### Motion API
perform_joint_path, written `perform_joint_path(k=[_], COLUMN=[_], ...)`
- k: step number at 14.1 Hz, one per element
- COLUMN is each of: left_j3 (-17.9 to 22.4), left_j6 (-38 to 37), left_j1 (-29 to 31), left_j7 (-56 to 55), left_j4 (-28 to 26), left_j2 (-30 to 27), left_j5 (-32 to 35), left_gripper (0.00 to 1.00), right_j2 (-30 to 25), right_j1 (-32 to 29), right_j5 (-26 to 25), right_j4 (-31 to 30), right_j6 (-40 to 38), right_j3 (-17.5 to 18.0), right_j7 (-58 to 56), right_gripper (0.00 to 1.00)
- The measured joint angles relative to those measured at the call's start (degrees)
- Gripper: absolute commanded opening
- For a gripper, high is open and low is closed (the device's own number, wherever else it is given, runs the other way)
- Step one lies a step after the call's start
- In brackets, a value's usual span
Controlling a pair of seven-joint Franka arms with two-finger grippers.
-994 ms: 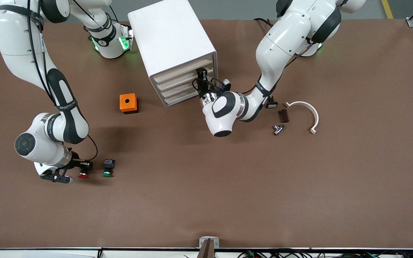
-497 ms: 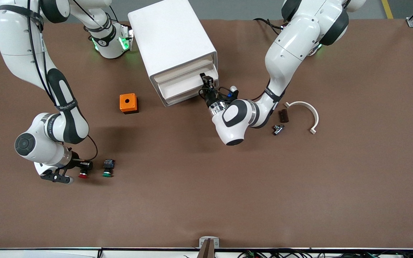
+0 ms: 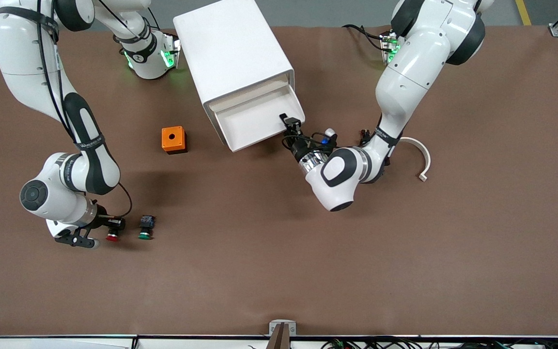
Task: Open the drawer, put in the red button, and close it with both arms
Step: 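Pull the drawer open with the left gripper while the right gripper grips the button, then lift the red button with the right gripper and carry it toward the drawer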
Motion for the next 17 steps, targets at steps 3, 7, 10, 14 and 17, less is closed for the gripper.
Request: perform_joint_path(k=[3, 7, 10, 14, 17], left_j3=[0.00, 0.02, 0.03, 0.05, 0.09], left_j6=[0.56, 0.86, 0.89, 1.19, 1.42], left_j1=[1.81, 4.11, 5.19, 5.37, 6.05], left_j7=[0.07, 1.04, 1.83, 2.08, 6.20], left_j4=[0.12, 0.14, 0.14, 0.27, 0.95], left_j2=[0.01, 0.04, 0.10, 0.12, 0.13], left_j5=[-0.21, -0.68, -0.87, -0.89, -2.12], left_gripper=[0.13, 0.16, 0.18, 0.57, 1.00], right_j2=[0.00, 0.01, -0.02, -3.86, -9.86], right_j1=[0.00, -0.01, -0.21, 0.52, 4.63], right_j5=[0.00, 0.00, 0.06, 0.12, 0.12], right_j4=[0.00, 0.06, 0.74, 7.56, 9.85], right_j6=[0.00, -0.09, -1.75, -19.01, -29.60], right_j3=[0.00, 0.00, -0.07, 0.52, 1.14], right_j7=[0.00, 0.05, 0.52, 11.02, 20.67], right_gripper=[0.00, 0.00, 0.00, 0.00, 0.00])
